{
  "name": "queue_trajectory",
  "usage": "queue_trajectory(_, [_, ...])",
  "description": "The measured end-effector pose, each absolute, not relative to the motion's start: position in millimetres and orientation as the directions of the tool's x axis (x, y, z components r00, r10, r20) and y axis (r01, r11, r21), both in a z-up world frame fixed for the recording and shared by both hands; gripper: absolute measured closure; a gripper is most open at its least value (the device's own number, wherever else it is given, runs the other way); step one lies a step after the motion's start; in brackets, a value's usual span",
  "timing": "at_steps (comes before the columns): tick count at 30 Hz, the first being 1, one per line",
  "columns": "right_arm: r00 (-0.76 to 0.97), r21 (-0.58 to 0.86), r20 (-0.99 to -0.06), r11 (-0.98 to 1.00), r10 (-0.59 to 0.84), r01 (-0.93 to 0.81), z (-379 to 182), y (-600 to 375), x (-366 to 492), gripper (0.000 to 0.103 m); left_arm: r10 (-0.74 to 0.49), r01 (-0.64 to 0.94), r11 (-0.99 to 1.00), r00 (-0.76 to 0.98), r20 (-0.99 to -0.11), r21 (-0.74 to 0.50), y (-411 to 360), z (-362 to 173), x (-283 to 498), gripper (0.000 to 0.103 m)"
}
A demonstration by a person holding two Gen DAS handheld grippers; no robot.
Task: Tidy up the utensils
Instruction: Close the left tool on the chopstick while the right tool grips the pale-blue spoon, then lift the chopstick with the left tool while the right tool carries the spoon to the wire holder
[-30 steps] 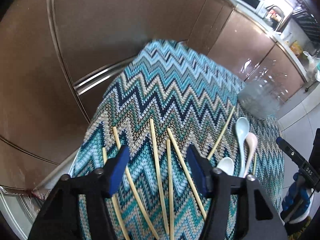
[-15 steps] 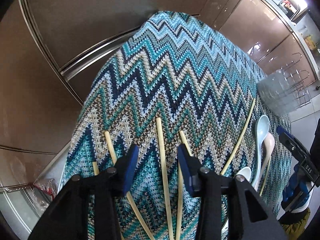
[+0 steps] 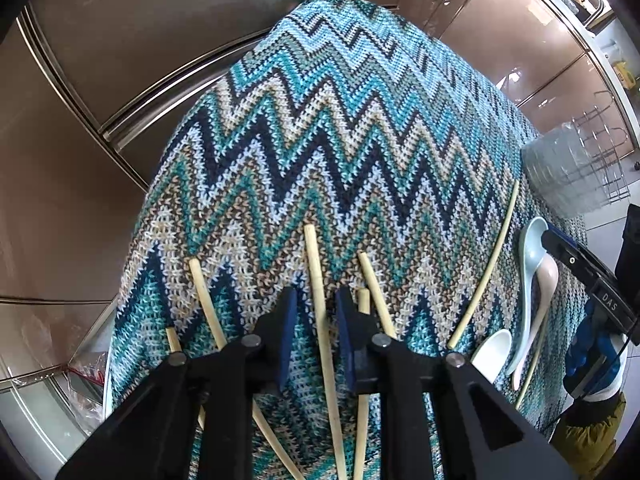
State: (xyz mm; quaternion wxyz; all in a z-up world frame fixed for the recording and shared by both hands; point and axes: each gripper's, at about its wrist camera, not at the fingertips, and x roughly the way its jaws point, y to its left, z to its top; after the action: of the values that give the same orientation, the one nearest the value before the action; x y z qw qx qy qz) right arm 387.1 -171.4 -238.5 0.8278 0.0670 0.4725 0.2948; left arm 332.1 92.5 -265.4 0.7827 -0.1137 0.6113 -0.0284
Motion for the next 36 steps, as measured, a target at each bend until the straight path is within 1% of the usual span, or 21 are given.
queue_trajectory(4, [0.361,0.401,-0.747,0.811,0.558,-0.425,-244,-170,394,0.068,-0.185,-0.098,0.972,0.248,-0.951,-0.214,94,-266,333,0.087])
queue_trajectory(7, [0.341,0.418,-0.746,0.801,0.571,-0.428,-248,-170,397,0.076,-0.185,-0.099,0.972,0.245,-0.952,-0.214,95,-267,333,0.088])
queue_trajectory(9, [0.33,0.421,-0.748,0.796,0.576,-0.434,-250,-168,398,0.087,-0.184,-0.102,0.972,0.243,-0.953,-0.213,95,-267,334,0.088])
queue_trajectory(11, [0.321,0.427,-0.746,0.79,0.583,-0.44,-251,-166,398,0.092,-0.178,-0.105,0.972,0.243,-0.954,-0.208,94,-267,335,0.09])
queue_trajectory(12, [0.319,0.426,-0.747,0.788,0.584,-0.446,-251,-165,398,0.093,-0.175,-0.108,0.973,0.244,-0.954,-0.206,93,-267,335,0.091])
queue_trajectory(17, [0.34,0.39,-0.747,0.79,0.572,-0.473,-243,-160,392,0.094,-0.173,-0.133,0.968,0.258,-0.95,-0.212,93,-268,336,0.097])
queue_trajectory(22, [0.406,0.343,-0.72,0.798,0.563,-0.496,-218,-157,373,0.094,-0.2,-0.147,0.955,0.326,-0.924,-0.258,100,-258,326,0.098])
queue_trajectory(27, [0.487,0.297,-0.685,0.818,0.542,-0.492,-185,-161,344,0.094,-0.201,-0.13,0.951,0.436,-0.877,-0.282,103,-230,303,0.098])
queue_trajectory(36, [0.628,0.223,-0.608,0.864,0.486,-0.452,-127,-170,269,0.094,-0.205,-0.065,0.948,0.622,-0.755,-0.312,107,-166,244,0.098])
